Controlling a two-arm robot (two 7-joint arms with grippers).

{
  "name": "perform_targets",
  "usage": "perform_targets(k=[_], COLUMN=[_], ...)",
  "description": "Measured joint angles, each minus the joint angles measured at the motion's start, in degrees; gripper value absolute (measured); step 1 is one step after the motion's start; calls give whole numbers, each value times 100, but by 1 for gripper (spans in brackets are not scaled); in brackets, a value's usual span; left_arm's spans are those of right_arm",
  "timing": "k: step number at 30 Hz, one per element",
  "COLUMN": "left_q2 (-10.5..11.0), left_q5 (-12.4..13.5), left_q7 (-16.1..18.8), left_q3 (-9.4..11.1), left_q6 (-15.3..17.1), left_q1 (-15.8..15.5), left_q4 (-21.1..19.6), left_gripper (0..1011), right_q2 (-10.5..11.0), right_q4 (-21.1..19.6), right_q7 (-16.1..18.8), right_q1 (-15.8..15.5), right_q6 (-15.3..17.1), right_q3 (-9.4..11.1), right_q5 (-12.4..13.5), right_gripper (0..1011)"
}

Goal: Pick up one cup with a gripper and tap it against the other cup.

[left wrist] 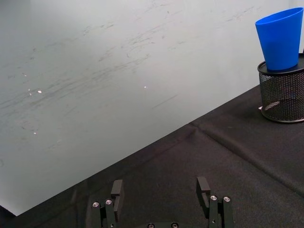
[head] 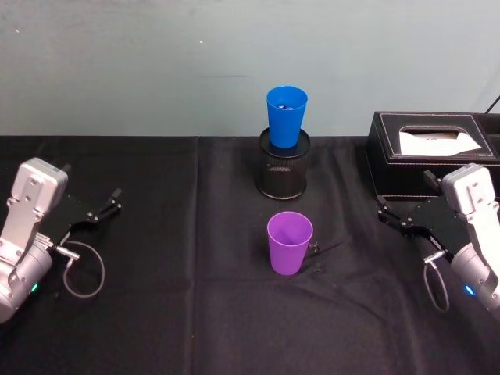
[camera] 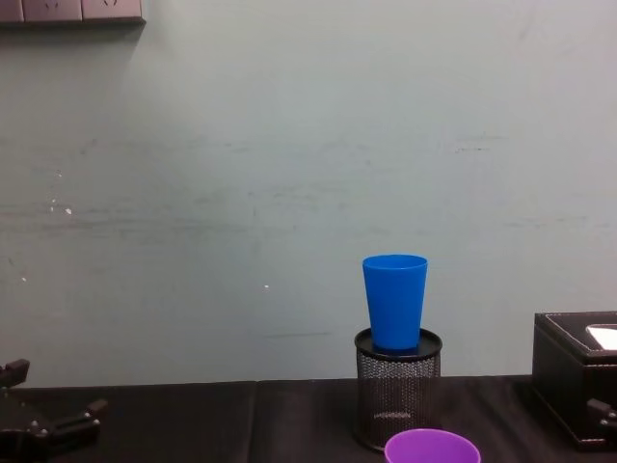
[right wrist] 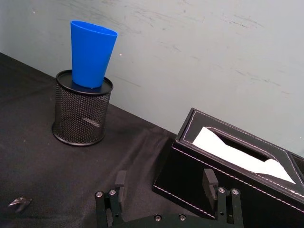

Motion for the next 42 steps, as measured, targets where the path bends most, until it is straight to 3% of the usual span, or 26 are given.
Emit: perform_targets(k=[42], left_q2=[0], left_q5=[0], left_q7=[0], left_q3=[0], left_q6=[0], left_q1=[0], left_q4=[0], left_gripper=[1000], right_q2=[0], right_q4=[0], right_q7=[0], right_q1=[0], right_q6=[0], right_q3=[0], right_q5=[0], right_gripper=[1010])
